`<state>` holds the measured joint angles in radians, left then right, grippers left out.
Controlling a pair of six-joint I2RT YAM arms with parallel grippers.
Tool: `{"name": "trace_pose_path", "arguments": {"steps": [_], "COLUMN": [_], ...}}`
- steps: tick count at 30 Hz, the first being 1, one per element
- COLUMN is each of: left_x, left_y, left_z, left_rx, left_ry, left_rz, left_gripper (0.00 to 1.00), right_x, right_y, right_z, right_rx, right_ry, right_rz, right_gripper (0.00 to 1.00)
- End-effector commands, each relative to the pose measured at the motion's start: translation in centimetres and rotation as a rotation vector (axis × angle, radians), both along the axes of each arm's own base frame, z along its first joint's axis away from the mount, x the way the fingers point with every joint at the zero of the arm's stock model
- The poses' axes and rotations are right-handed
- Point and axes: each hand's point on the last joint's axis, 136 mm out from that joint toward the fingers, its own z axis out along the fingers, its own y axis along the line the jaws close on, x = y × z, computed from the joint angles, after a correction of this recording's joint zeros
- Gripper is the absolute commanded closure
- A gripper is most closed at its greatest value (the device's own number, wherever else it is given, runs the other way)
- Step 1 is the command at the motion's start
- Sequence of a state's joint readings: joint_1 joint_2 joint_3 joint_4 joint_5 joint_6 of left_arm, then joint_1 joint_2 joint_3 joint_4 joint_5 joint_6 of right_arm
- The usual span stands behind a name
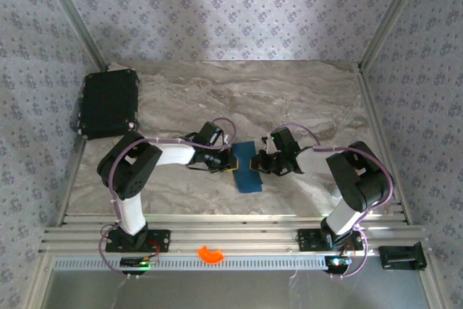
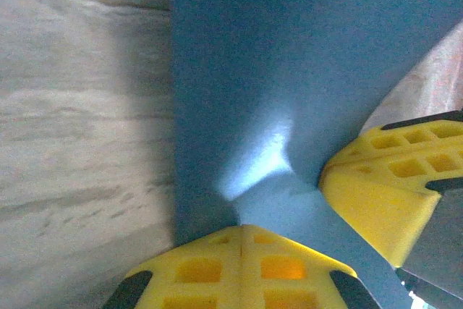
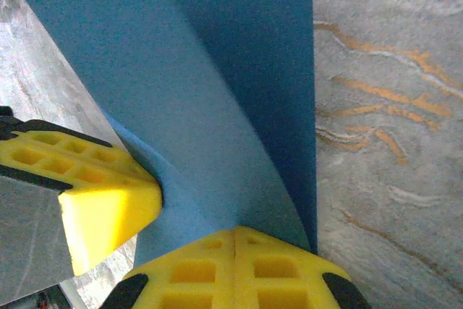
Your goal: Fold a paper plane with a square sheet of paper (pick it up from the middle)
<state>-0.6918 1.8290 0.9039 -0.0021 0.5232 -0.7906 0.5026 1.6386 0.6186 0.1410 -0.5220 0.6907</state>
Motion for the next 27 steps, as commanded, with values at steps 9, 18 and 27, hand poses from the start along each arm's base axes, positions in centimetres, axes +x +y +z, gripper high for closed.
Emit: {"name": "trace_pose_path", "arguments": {"steps": [9,18,27], "left_x": [3.0,3.5,5.1], "left_y": [-1.2,1.2,3.0], "left_z": [3.7,-0.8,0.4], "left_rx": [-0.06,0.021,0.129], "left_ry": [-0.07,-0.005,-0.05], "left_rz": [-0.028,0.027,0.062], "left_gripper": [1.0,1.0,1.0], "right_x": [-3.6,-3.7,-4.0], "right_y": [-4.2,-4.3,-4.4], "right_z": [-5.0,-5.0,-5.1], "right_rx": [-0.216,-0.219,-0.218], "right_ry": [0.165,0.165,0.168], "right_rz": [-0.061,-0.064,-0.066], "right_gripper": [1.0,1.0,1.0]}}
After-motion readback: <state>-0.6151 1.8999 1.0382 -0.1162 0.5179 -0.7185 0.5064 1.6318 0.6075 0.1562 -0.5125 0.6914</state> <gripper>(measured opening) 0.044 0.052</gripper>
